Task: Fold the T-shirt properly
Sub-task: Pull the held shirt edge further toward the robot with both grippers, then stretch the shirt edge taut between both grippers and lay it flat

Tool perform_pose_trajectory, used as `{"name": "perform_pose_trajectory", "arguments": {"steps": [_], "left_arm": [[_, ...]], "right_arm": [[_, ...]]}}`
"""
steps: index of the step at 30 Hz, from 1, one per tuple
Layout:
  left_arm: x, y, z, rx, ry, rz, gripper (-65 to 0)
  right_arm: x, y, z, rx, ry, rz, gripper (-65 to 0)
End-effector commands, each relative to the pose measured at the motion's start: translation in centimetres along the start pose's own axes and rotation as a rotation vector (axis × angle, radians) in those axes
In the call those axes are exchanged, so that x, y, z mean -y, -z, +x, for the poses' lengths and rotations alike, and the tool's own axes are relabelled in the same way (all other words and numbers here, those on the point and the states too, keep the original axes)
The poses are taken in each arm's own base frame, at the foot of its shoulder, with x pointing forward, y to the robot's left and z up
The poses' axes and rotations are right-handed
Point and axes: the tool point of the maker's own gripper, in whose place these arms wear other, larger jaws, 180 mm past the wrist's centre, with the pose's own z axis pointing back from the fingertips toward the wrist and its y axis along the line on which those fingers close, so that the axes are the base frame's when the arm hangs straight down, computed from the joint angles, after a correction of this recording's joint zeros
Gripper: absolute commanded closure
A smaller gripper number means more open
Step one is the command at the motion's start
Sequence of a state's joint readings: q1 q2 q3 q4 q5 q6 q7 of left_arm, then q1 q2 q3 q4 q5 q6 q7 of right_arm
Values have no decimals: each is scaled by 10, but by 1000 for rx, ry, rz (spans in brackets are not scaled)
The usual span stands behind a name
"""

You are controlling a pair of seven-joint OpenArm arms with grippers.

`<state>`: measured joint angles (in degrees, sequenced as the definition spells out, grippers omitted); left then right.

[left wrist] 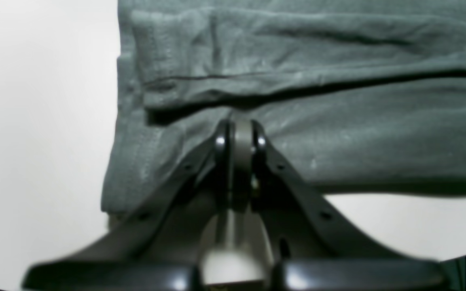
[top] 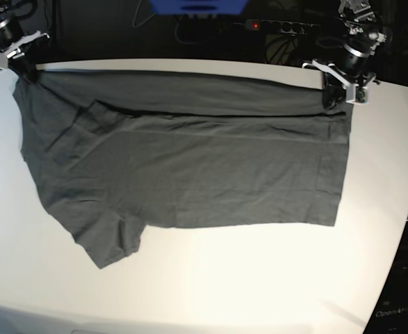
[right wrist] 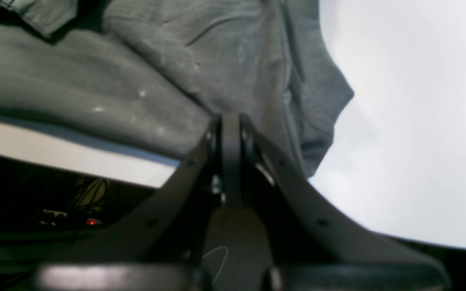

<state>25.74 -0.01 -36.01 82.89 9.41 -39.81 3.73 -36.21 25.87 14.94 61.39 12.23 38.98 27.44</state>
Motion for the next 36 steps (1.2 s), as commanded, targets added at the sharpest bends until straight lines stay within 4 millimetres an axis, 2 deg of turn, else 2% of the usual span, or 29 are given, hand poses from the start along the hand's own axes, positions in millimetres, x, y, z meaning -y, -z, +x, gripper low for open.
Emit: {"name": "perform_pose_trajectory", "arguments": {"steps": [1,6,10,18,26,28,33,36], "left_arm": [[-7,-95,-176,-1004,115,30,-19],[-10,-84,-166,-971,115,35,-18],[-10,-64,-148,-926,119,42,-18],[-12,-41,-127,-871,120,49,-18],[-12,-47,-132,-896,117,48,-18],[-13,-55,-137,-909,121,51,-18],[-26,-63,-110,-851,178,111,-18],[-30,-69,-99,-833,180,153,-18]], "right_arm": [[-15,-19,-70,-335,-73,63,-3],[-14,-14,-66,-325,-75,63,-3],[-15,-14,-67,-327,-76,66,-3],[-15,-14,-67,-327,-76,66,-3],[-15,-14,-67,-327,-76,66,-3],[-15,-14,-67,-328,-76,66,-3],[-13,-8,-63,-318,-79,64,-3],[-12,-10,-68,-329,-66,58,-3]]}}
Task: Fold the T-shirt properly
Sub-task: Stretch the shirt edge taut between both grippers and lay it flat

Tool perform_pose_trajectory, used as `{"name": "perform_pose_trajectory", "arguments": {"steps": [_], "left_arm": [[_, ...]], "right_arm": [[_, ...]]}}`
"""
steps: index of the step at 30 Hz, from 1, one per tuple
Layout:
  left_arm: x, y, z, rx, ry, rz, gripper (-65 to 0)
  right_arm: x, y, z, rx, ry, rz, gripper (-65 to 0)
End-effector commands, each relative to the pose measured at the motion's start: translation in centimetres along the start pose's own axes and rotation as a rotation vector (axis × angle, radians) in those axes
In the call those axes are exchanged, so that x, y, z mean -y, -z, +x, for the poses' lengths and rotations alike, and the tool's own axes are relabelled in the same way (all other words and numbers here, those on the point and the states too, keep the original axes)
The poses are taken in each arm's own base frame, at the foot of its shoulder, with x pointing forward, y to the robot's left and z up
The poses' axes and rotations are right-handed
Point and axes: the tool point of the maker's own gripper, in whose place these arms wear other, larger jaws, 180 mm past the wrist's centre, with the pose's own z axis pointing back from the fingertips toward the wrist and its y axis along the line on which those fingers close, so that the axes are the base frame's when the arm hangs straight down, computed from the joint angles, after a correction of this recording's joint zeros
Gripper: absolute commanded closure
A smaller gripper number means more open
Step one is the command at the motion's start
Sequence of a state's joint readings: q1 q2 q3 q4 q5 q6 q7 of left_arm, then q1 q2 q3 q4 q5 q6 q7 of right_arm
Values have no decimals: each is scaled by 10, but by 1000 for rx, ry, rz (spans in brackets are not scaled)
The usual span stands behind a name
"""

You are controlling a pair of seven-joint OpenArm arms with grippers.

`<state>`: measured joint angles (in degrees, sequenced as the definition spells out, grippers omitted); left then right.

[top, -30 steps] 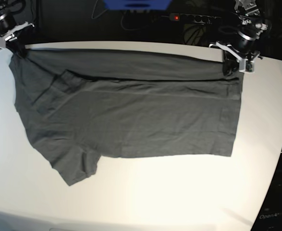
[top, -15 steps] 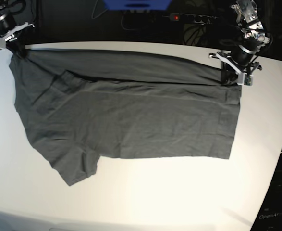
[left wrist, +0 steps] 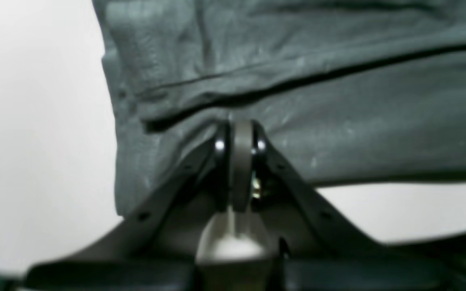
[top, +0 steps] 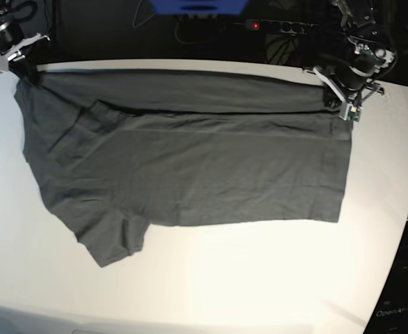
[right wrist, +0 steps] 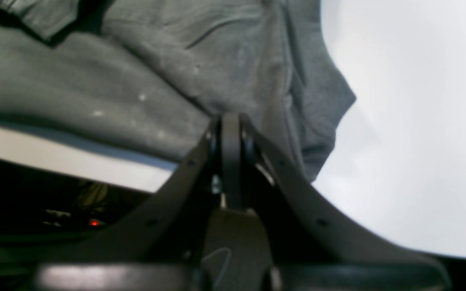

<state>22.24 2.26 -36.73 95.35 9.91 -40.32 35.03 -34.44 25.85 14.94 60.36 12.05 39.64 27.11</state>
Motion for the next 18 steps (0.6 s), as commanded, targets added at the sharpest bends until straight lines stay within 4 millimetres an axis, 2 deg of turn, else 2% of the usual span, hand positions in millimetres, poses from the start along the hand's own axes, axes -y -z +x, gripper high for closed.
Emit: {"name": "perform_pose_trajectory", "arguments": {"steps": [1,4,10,18], "left_arm": [[-21,-28,-113,-525,92,101,-18],[-28,-29,-110,-526,94,124,-18],[-29,-25,-106,-521,92,124,-18],[-32,-17,-83,-472,90,136,-18]], "right_arm": [[-13,-19,-74,-343,-66,52,-3],[-11,-15,-72,-334,-65,48,-3],[-10,-16,-77,-346,-54,44,-3],[-10,-16,-77,-346,-54,44,-3]]}}
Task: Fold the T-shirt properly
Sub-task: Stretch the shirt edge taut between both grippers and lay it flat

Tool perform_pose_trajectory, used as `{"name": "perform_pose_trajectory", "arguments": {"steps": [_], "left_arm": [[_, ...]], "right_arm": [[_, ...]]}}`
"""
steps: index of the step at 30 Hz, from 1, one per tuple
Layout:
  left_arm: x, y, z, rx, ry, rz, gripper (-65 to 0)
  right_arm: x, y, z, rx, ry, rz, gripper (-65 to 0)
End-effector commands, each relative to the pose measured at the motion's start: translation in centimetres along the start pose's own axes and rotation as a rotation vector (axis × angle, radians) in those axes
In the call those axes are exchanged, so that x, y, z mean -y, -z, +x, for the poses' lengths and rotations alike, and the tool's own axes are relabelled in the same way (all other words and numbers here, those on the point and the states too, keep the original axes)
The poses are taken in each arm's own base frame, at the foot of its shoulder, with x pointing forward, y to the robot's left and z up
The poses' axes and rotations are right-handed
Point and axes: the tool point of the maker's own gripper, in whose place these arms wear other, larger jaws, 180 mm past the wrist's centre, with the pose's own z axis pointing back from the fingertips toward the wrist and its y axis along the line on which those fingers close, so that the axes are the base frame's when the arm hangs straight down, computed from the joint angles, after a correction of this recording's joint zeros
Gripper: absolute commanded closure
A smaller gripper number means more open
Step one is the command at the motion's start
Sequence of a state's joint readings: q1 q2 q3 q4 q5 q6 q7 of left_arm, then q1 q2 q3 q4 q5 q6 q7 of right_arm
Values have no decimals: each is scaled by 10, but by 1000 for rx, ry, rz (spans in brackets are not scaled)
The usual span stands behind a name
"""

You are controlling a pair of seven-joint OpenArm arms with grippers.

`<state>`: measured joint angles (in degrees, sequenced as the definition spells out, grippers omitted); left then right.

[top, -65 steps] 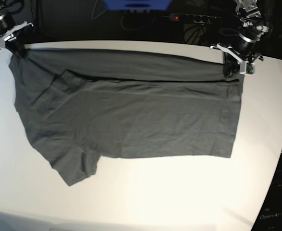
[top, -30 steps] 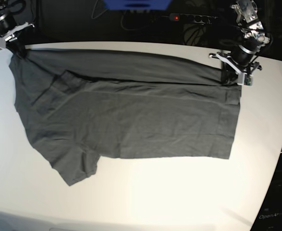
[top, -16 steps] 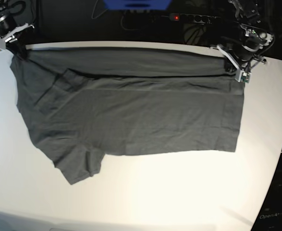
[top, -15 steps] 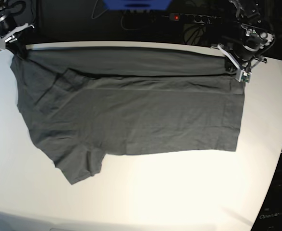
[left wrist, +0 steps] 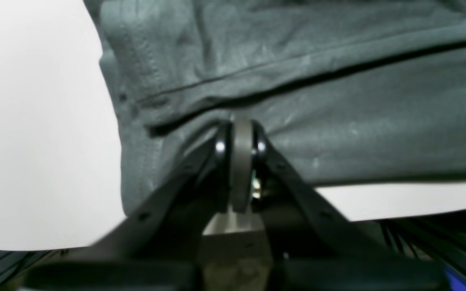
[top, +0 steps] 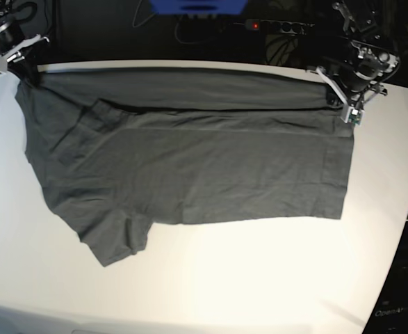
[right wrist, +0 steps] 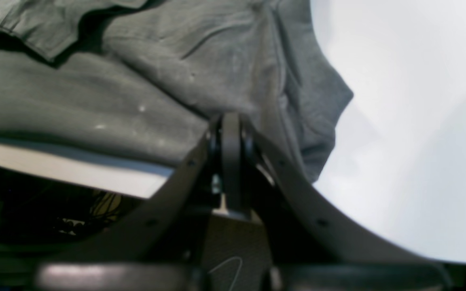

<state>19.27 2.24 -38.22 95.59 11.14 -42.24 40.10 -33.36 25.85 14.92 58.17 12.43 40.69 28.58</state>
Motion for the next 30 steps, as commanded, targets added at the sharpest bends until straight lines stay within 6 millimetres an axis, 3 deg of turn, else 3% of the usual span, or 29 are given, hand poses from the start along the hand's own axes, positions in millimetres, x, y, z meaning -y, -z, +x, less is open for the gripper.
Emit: {"name": "perform_pose_trajectory", "arguments": {"steps": [1,8,20,24,30], "left_arm": [[-22,-13,-85,-415,68,121,-18],[-23,-10,-73,-385,67,125,-18],[-23,-34,-20,-235,78,207,-18],[-23,-33,-14,-218,80,207,-18],[-21,-25,14,-161,92,202,-18]], "right_arm": [[-10,-19,-76,-366,-83,40,-3],[-10,-19,-76,-366,-83,40,-3],[-10,-19,-76,-366,-83,40,-3],[-10,-19,-76,-366,-83,40,-3],[-10,-19,-76,-366,-83,40,-3]]}}
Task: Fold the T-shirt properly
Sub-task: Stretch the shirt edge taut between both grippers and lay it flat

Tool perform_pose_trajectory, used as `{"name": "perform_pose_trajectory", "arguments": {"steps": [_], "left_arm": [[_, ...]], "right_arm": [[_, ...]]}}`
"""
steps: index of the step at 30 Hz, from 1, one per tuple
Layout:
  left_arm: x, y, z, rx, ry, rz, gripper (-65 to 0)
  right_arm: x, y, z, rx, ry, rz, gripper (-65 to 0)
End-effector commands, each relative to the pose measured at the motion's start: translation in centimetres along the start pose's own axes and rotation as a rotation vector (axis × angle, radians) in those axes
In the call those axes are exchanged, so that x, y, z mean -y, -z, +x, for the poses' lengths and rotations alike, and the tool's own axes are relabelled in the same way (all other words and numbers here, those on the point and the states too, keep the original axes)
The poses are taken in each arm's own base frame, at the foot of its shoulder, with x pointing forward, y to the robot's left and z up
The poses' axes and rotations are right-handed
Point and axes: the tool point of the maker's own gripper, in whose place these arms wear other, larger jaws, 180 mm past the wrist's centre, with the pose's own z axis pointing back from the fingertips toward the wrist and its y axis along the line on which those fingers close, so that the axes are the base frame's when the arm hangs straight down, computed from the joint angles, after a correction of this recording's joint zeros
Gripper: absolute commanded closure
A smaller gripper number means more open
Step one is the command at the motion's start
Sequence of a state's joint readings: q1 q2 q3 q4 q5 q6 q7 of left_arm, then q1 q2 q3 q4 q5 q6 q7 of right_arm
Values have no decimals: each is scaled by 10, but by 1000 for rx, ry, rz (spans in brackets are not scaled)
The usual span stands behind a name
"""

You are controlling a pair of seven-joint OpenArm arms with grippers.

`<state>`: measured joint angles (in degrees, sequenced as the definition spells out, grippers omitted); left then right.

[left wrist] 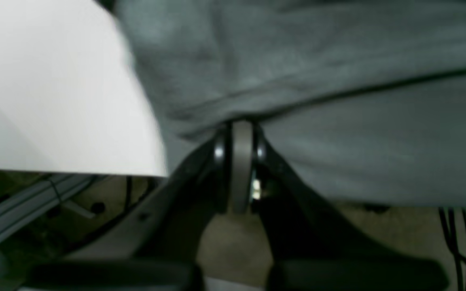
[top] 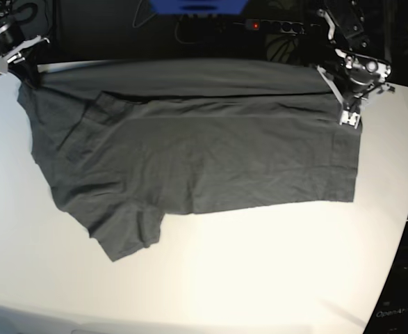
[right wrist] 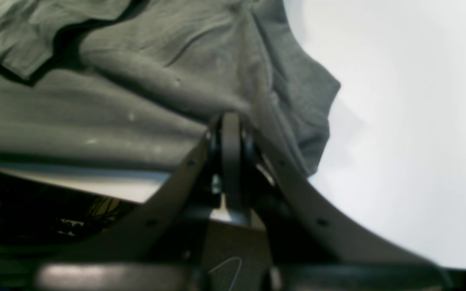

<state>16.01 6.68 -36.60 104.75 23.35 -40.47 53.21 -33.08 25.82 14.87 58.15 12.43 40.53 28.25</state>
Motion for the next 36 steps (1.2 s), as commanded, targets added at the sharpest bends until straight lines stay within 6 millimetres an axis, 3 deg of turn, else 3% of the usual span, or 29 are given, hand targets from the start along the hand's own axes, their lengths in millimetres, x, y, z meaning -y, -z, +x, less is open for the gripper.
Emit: {"name": "perform_pose_trajectory", "arguments": {"steps": [1,10,16,29,36], "left_arm": [[-9,-4,9,24,-2,30,-18],[-14,-7,15,12,-9,43,-18],[-27,-27,31,72,-12,104,-18],[-51,-36,18,17,-81,166,-18],[-50,-36,19,20,-81,165,-18]], "right_arm": [[-11,-21,-76,-364,-82,42,-3],[-11,-21,-76,-364,-82,42,-3],[-11,-21,-76,-364,-82,42,-3],[-12,-16,-66,-337,-101,51,-3],[-33,-18,-50,-290,-137,92,-3]]}}
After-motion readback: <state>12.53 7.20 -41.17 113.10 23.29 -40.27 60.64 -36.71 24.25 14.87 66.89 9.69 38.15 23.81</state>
